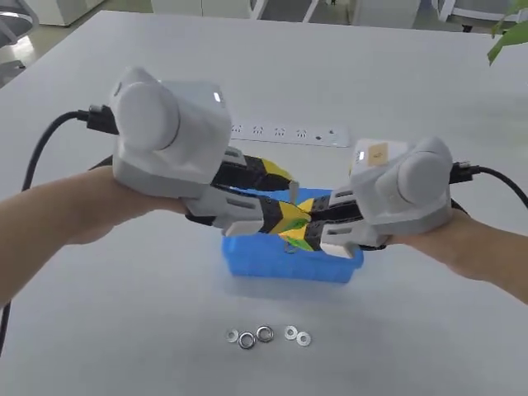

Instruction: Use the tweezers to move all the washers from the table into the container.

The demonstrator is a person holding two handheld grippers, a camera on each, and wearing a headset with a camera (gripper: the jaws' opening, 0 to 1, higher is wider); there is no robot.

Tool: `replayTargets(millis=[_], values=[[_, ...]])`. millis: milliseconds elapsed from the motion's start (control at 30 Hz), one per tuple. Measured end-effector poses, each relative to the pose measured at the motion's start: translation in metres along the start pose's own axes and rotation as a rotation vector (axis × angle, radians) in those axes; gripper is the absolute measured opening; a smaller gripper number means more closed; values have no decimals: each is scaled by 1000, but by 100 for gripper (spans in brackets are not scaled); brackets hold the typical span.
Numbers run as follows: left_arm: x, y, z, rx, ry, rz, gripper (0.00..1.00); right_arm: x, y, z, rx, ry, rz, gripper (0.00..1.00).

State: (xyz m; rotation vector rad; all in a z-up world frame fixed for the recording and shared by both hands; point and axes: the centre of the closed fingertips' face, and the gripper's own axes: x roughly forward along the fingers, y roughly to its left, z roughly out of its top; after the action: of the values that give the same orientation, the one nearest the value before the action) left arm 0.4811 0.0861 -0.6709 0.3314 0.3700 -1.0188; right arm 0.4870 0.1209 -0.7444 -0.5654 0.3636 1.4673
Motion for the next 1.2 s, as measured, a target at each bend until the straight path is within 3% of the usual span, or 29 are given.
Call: replayTargets(millis=[333,467,667,767,1200], values=[[3,-2,-5,27,32,-30,22,-3,0,5,-10,-9,9,10],[4,2,-5,92,54,-12,15,-3,-1,6,-11,-9,10,10],[3,2,-3,98,51,-19,9,-4,1,5,-11,-6,9,10],[3,1,-2,144,56,-24,8,-5,1,4,-14,-2,8,10],[-5,-5,4,146,53,-34,6,-11,7,12,-21,-5,15,11]])
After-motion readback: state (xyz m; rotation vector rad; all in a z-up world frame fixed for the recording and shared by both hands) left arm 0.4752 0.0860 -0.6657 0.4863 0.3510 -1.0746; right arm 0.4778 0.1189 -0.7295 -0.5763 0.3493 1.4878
